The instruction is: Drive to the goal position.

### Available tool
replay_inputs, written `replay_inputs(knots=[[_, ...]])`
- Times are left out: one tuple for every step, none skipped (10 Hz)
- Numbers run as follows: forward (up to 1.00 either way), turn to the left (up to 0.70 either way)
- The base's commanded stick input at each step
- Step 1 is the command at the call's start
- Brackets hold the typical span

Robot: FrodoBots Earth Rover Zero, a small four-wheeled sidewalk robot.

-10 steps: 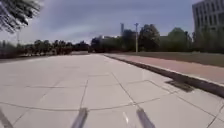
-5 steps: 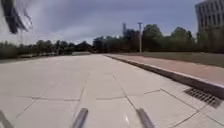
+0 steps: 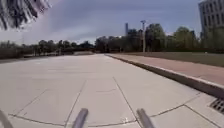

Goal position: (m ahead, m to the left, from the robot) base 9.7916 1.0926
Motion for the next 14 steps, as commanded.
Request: replay_inputs(knots=[[1.0, 0.0], [1.0, 0.0], [1.0, 0.0], [1.0, 0.0], [1.0, 0.0], [1.0, 0.0], [1.0, 0.0], [1.0, 0.0], [1.0, 0.0], [1.0, 0.0], [1.0, 0.0], [1.0, 0.0], [1.0, 0.0], [1.0, 0.0]])
